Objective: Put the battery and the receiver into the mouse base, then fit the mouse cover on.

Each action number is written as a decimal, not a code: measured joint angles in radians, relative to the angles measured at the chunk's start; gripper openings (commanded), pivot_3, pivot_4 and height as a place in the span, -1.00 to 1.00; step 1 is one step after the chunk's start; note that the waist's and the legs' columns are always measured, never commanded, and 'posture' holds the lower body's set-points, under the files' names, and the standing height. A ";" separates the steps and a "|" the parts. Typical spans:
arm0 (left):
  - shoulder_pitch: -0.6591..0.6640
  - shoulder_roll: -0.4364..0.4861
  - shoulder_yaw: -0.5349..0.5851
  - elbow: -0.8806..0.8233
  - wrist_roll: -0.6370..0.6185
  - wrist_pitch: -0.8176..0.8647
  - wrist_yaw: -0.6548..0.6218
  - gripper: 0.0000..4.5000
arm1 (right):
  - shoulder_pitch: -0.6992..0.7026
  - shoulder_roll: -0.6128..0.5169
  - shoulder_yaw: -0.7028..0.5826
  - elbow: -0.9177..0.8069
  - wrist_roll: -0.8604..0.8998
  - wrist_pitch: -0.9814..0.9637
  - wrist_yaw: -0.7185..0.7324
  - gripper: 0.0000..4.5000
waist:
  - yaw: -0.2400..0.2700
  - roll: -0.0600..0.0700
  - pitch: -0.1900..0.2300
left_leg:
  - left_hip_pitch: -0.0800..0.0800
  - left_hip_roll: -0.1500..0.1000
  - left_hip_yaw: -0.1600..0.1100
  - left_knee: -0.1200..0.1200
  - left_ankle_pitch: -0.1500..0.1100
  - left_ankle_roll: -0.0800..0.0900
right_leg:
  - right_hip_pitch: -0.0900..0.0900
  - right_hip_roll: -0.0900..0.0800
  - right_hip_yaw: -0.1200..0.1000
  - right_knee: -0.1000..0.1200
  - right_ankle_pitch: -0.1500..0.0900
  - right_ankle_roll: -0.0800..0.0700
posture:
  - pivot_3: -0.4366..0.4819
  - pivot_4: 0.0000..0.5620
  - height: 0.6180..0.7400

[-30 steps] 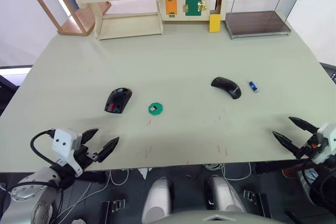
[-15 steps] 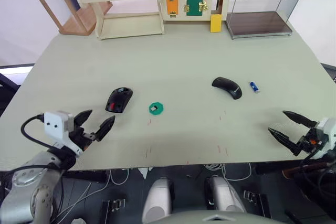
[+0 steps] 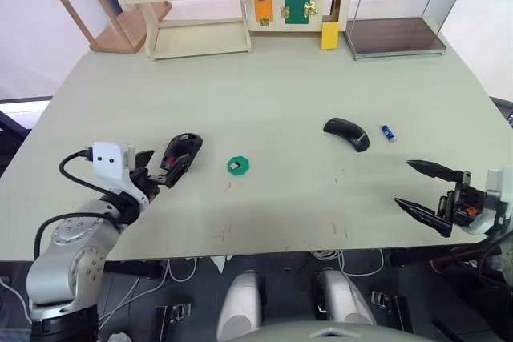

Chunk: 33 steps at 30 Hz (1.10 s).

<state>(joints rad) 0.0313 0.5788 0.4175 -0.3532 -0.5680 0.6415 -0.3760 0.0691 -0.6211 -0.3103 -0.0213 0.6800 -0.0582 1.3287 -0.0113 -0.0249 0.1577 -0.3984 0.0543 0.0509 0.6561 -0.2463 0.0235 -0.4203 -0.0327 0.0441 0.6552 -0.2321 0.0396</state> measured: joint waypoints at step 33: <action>-0.278 -0.039 -0.190 0.266 0.213 0.052 0.077 1.00 | -0.006 0.025 0.019 0.009 -0.005 0.009 0.015 0.98 | 0.000 -0.001 0.001 | 0.000 -0.017 -0.006 0.000 0.000 0.000 | 0.007 -0.017 -0.004 0.001 -0.004 0.014 | -0.05 -0.47 1.00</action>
<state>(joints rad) -0.2463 0.5403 0.2270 -0.0870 -0.3548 0.6936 -0.2989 0.0628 -0.5965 -0.2911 -0.0120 0.6746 -0.0491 1.3438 -0.0110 -0.0261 0.1583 -0.3987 0.0368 0.0453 0.6562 -0.2464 0.0237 -0.4134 -0.0501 0.0397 0.6560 -0.2359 0.0539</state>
